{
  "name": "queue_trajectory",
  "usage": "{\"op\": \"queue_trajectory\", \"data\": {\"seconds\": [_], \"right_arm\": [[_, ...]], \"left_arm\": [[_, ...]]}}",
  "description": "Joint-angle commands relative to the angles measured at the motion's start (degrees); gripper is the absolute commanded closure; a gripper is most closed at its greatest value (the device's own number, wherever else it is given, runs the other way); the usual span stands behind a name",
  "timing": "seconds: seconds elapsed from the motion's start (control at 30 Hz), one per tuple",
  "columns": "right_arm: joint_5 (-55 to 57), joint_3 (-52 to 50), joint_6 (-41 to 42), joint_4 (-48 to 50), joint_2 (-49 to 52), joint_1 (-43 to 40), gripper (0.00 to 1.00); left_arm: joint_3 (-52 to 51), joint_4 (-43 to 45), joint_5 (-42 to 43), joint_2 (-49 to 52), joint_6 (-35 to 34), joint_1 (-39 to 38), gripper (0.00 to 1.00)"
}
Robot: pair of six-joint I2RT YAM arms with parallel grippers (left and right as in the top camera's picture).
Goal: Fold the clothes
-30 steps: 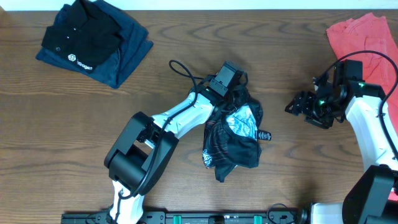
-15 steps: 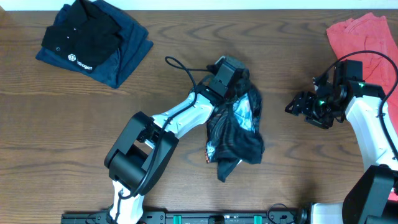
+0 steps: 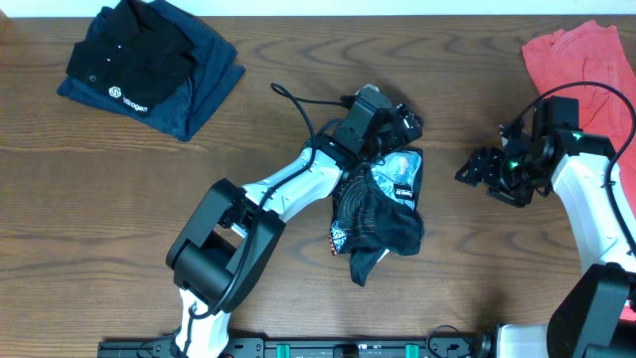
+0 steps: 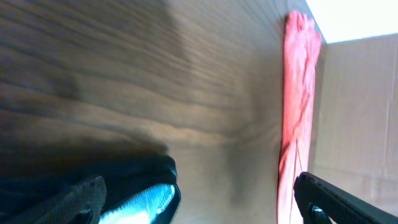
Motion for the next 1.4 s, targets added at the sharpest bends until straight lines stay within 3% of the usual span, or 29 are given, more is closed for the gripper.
{"op": "queue_trajectory", "data": {"seconds": [0.0,0.2,0.3,0.47,0.53,0.67,1.1,1.37], "right_arm": [[0.17,-0.37,-0.59,-0.22,0.44,-0.09,0.29],[0.17,-0.39,-0.57,-0.17,0.46,-0.07,0.29],[0.17,-0.39,-0.57,-0.13,0.44,-0.07,0.29],[0.15,-0.44,-0.55,0.26,0.44,-0.07,0.3],[0.15,-0.5,-0.5,0.24,0.44,-0.04,0.3],[0.15,-0.55,-0.33,0.22,0.44,0.26,0.3],[0.15,-0.59,-0.37,-1.07,0.46,0.28,0.29],[-6.82,-0.7,-2.23,-6.54,0.44,1.16,0.31]], "left_arm": [[-0.07,-2.32,3.61,-5.86,5.18,-0.13,0.02],[-0.07,-20.0,1.2,-18.1,13.07,0.17,0.02],[-0.07,-32.28,-0.46,-23.34,20.94,0.07,0.02],[-0.24,-51.41,-1.77,-23.34,25.31,-1.18,0.01],[-0.55,-54.97,-1.75,-22.14,26.88,-1.64,0.04],[-1.25,-55.91,-1.75,-19.76,28.46,-3.02,0.19],[-1.27,-55.95,-0.02,-13.55,29.38,-7.69,0.19],[-1.27,-61.11,-1.31,-14.51,30.49,-6.34,0.19]]}}
